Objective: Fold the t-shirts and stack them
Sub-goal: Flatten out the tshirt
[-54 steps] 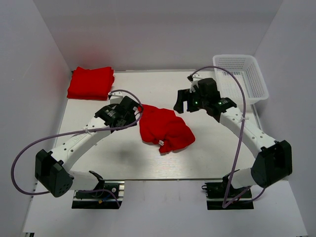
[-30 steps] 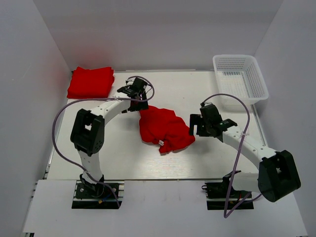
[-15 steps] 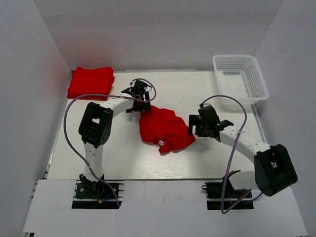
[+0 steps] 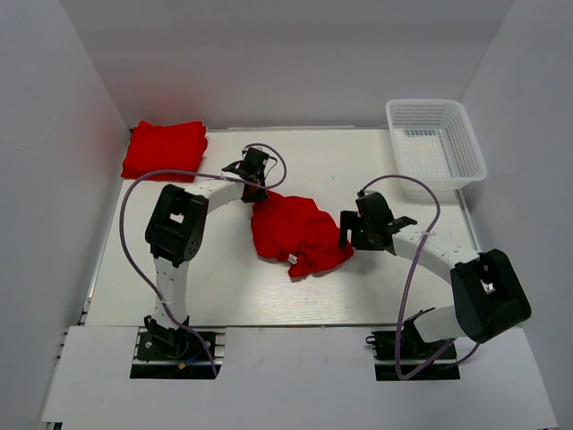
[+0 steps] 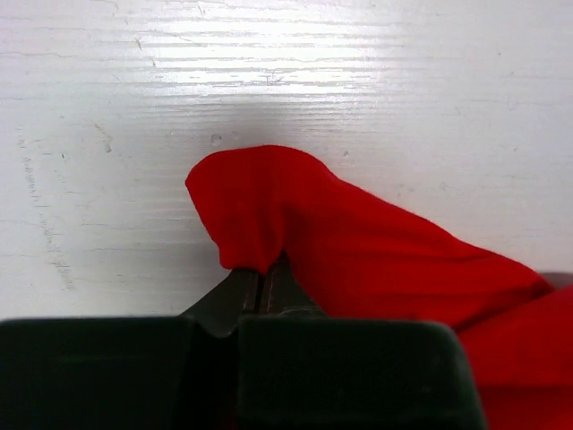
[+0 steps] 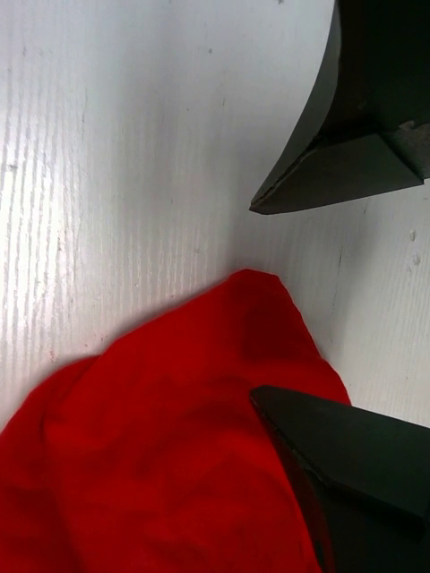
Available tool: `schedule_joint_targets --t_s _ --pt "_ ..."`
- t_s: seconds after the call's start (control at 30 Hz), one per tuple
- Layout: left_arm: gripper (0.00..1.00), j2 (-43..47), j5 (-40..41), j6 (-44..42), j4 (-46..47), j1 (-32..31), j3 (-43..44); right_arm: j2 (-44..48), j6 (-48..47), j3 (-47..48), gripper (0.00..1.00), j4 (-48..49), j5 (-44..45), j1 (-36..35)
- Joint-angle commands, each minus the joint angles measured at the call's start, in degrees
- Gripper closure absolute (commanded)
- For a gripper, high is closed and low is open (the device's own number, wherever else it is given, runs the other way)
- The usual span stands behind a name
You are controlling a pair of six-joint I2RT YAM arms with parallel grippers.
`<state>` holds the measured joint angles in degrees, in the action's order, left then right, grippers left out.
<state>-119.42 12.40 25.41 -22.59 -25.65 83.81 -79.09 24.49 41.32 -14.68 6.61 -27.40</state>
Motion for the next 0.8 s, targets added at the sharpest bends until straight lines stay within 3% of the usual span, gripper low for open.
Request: schedule_joint_targets --t_s 0.0,0.13,0.43,0.53,0.57,0.63,0.77 --pt "1.0 -0.3 -1.9 -1.2 0.0 0.1 -1.5 -1.2 -0.1 -0.4 0.18 2.4 -2.1 0.1" --pt "1.0 0.4 -1.4 -1.2 0.7 0.1 -3.8 -2.3 -0.5 -0.1 0.24 2.5 -3.7 0.0" --pt "1.0 3.7 -1.4 -1.2 3.2 0.1 -6.8 -6.3 -0.5 0.8 0.5 1.9 -4.9 -0.1" --pt "1.0 4.2 -1.4 -2.5 3.9 0.1 -7.3 -7.2 -0.7 0.7 0.71 2.1 -4.6 -0.2" --pt "1.0 4.2 -1.4 -3.2 3.9 0.1 -7.3 -7.2 -0.5 0.8 0.84 2.1 -4.2 -0.2" --pt "1.0 5.0 -2.2 -3.2 5.4 0.1 -7.9 -6.7 -1.0 1.0 0.98 2.6 -3.8 -0.2" --pt "1.0 8.5 -2.2 -5.4 7.5 0.1 -8.4 -4.0 -2.2 2.4 1.0 2.3 -0.1 -0.1"
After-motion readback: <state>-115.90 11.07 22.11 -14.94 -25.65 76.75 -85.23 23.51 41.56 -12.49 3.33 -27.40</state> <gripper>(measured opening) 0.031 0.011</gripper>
